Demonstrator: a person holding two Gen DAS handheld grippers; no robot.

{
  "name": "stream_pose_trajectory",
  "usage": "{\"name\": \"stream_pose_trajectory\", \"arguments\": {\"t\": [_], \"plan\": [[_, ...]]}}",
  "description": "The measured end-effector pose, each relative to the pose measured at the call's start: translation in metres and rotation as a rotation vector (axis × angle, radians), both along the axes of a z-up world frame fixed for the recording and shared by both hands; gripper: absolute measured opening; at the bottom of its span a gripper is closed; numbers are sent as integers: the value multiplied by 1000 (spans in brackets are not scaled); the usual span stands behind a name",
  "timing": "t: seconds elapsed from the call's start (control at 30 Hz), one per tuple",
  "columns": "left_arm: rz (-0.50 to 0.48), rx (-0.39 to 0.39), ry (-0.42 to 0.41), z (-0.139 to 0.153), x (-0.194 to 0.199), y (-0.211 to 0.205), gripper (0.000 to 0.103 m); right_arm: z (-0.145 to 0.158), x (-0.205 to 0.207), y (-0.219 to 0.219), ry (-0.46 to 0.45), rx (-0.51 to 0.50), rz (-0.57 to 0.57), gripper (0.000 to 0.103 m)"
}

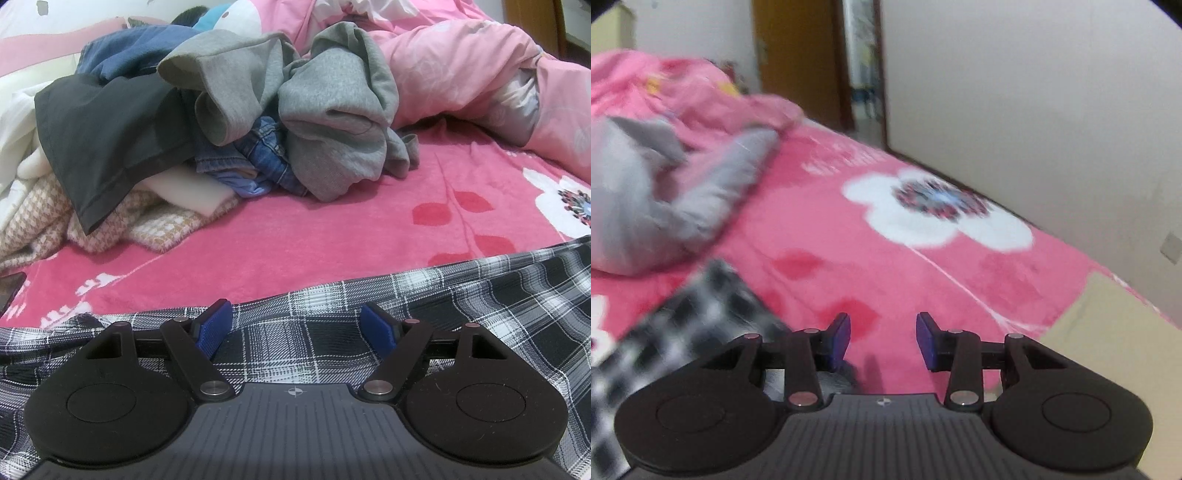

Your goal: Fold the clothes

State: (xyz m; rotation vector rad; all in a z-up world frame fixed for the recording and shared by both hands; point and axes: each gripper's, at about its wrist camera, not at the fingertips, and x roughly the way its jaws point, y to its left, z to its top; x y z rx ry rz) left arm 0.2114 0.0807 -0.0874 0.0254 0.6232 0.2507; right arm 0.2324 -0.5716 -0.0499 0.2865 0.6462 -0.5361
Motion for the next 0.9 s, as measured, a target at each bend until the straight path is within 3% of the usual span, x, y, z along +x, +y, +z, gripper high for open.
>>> {"name": "stream_pose_trajectory", "arguments": {"t": [0.13, 0.27, 0.37, 0.43, 0.47, 0.5, 0.6, 0.67, 0.7, 0.8, 0.9], "plan": [[0, 1, -1, 0, 0, 0, 78, 11, 21, 61, -15, 15, 277, 41], [1, -5, -3, 0, 0, 1, 78, 4, 57, 120, -8, 59, 560, 39], [2, -17, -6, 0, -1, 2, 78, -20, 89, 139, 85, 79, 674, 30], [2, -29, -9, 0, -2, 4, 79, -38, 110, 125, 129, 88, 624, 22], [2, -35, -10, -1, -2, 4, 79, -44, 119, 107, 115, 110, 574, 14], [2, -40, -11, -1, -2, 5, 79, -50, 128, 90, 101, 132, 523, 0], [2, -46, -12, -1, -2, 5, 79, -48, 148, 42, 79, 102, 245, 0], [3, -47, -13, -1, -3, 4, 79, -42, 152, 17, 51, 159, 136, 0], [3, -48, -14, -1, -3, 4, 79, -35, 149, 15, 26, 168, 117, 5], [3, -49, -15, -1, -3, 4, 79, -14, 136, 41, -20, 148, 264, 7], [5, -45, -15, -1, -4, 4, 79, -19, 145, 77, 92, 146, 438, 7]]}}
